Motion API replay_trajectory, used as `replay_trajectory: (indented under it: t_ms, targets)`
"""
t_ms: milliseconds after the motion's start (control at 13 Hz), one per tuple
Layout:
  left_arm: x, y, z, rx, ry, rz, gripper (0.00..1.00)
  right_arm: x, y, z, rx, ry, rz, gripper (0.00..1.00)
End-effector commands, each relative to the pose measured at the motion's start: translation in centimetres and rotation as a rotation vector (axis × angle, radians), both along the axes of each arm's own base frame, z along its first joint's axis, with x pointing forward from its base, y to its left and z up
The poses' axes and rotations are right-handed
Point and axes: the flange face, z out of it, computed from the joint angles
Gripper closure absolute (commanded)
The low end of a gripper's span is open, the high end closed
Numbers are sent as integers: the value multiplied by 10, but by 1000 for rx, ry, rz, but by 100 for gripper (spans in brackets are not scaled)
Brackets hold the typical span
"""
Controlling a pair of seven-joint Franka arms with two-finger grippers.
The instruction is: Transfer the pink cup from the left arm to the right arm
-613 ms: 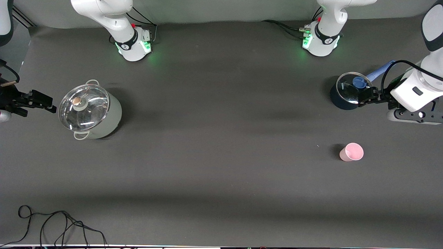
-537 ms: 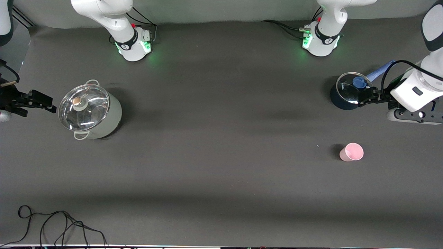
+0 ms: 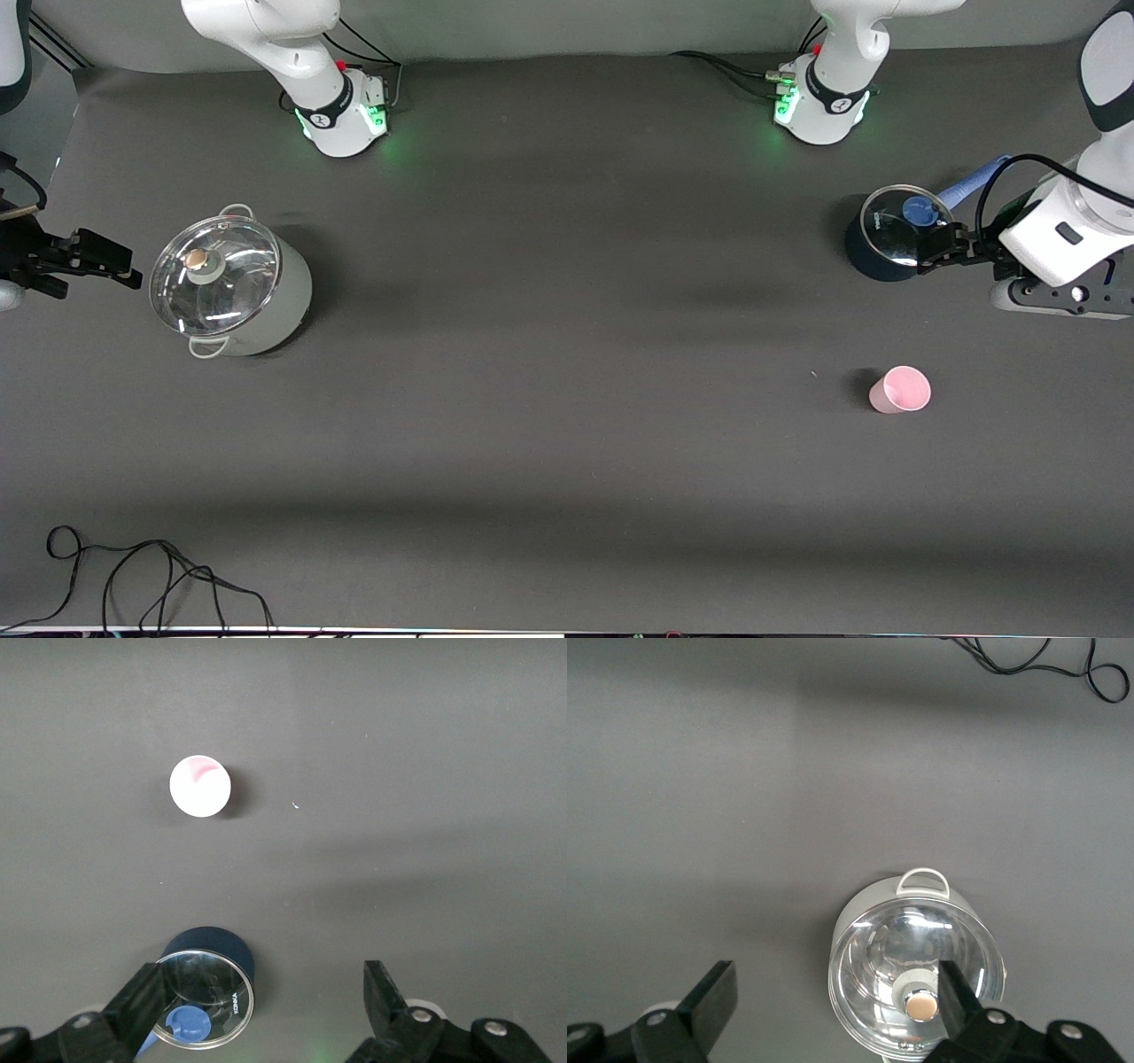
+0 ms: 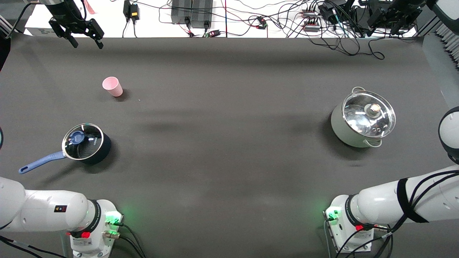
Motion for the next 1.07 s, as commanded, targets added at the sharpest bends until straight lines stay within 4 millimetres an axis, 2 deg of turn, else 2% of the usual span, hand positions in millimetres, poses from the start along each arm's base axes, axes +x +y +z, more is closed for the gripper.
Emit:
replay_trajectory:
  t_ms: [0, 997]
  targets:
    - [-2, -2, 5, 14, 3, -14, 0, -3, 0, 7, -8, -3, 10, 0]
    - [-1, 0, 6, 27, 5, -28, 0, -4, -1, 7, -8, -2, 8, 0]
